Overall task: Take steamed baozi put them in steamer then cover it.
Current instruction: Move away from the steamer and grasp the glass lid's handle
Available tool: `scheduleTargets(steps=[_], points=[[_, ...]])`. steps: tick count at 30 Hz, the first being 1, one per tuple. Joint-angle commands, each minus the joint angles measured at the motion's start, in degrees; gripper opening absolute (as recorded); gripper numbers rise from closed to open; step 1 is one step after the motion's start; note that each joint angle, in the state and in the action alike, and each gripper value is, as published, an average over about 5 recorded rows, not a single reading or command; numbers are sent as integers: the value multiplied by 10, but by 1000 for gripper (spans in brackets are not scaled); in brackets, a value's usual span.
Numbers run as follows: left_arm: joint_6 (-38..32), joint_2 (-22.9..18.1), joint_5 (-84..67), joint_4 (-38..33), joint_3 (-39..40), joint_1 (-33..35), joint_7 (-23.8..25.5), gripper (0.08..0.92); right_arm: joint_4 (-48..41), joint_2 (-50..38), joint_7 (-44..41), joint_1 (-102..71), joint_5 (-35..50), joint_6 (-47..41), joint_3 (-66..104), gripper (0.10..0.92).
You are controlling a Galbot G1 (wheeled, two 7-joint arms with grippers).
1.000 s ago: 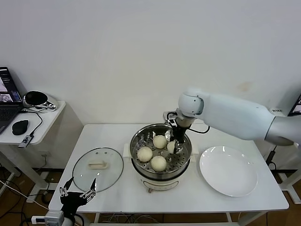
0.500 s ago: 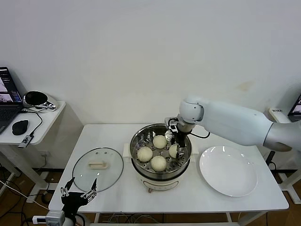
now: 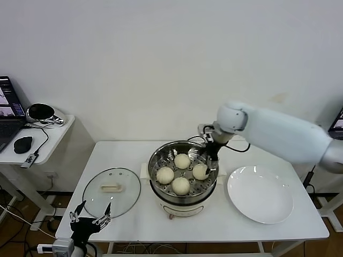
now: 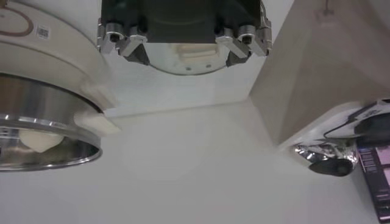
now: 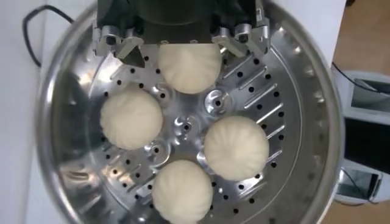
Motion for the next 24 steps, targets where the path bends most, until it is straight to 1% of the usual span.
scheduleTargets(steps=[1,5,7,10,14,17,19,24], points=[[0,3,-9,1,0,-5,-1,823,86,-164,26,-8,48,10,127,823],[-1,2,-23,5,9,-12,-4,823,128,-240,107,-74,93,36,232,823],[-1,2,-31,6,15,-14,-7,823,146,-270,164,-135,115,65,303,823],[-4,4,-44,10,23,-17,-14,823,170,-310,259,-264,146,106,426,823],[-18,2,-67,16,24,-21,-21,823,208,-336,353,-455,188,118,620,823],[-32,1,-81,19,23,-23,-23,823,228,-320,409,-632,222,122,805,823],[-42,1,-87,22,24,-24,-24,823,236,-293,439,-733,237,130,906,823],[-54,4,-104,25,24,-25,-37,823,257,-191,504,-911,250,178,1098,823]])
